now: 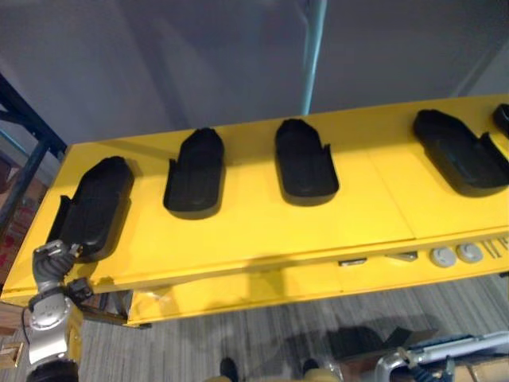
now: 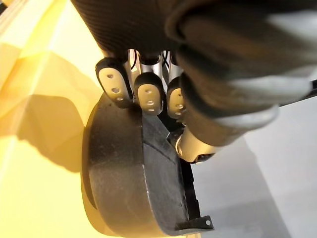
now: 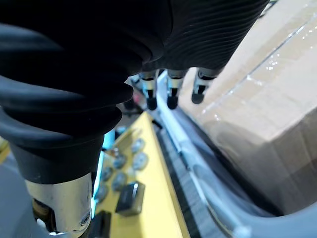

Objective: Walk over and take plastic housings, then place them on the shelf

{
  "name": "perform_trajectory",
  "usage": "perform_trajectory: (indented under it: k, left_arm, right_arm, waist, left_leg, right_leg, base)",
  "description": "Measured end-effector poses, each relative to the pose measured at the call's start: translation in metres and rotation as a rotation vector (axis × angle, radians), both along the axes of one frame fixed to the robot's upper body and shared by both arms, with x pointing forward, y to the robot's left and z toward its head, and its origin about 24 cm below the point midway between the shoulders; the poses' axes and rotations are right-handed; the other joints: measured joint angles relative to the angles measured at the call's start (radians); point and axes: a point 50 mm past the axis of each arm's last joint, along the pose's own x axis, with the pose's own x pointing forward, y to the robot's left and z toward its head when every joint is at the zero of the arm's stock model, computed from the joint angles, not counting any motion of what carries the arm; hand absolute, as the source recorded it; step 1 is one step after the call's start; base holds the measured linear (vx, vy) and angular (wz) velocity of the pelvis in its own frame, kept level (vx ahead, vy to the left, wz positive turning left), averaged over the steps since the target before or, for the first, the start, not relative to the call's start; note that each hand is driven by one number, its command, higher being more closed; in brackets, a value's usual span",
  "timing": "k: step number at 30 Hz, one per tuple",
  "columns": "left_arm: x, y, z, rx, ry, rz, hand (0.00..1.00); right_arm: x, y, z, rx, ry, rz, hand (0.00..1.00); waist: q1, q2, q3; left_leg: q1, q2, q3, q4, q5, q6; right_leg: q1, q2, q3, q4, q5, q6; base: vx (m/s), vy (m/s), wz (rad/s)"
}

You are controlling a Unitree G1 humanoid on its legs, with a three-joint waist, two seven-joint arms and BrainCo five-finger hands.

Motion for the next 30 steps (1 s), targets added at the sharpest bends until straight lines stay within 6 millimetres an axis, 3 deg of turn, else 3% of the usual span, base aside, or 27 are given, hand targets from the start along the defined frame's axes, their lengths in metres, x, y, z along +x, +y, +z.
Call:
perform_trajectory:
  k: [8, 21, 30]
  left_arm:
    - [0.014, 0.002, 0.010, 0.004, -0.068, 0.050, 1.00]
    - [0.046, 0.036, 0.067, 0.072, -0.148, 0.168, 1.00]
    - [0.066, 0.023, 0.099, 0.096, -0.252, 0.085, 1.00]
  right_arm:
    - [0.003, -0.006, 0.003, -0.018, -0.010, 0.002, 0.00]
    - [0.017, -0.008, 0.007, -0.024, -0.052, 0.002, 0.00]
    - [0.017, 0.002, 0.002, 0.006, -0.048, 0.002, 0.00]
  waist:
    - [0.001, 0.020, 0.045]
    - [-0.025, -0.007, 0.132]
    - [-0.032, -0.009, 0.141]
  left_leg:
    - [-0.037, 0.000, -0.001, 0.005, 0.000, 0.000]
    - [-0.062, 0.000, 0.027, 0.006, 0.000, 0.001]
    - [-0.072, -0.001, 0.028, 0.006, 0.003, 0.005]
  right_leg:
    - [-0.038, 0.001, 0.000, 0.003, 0.000, 0.000]
    - [-0.093, 0.001, 0.030, 0.035, 0.001, -0.001]
    - [-0.119, -0.001, 0.036, 0.060, 0.001, -0.001]
  base:
    - [0.00, 0.000, 0.00]
    - [0.00, 0.005, -0.06]
    - [-0.01, 0.004, -0.03]
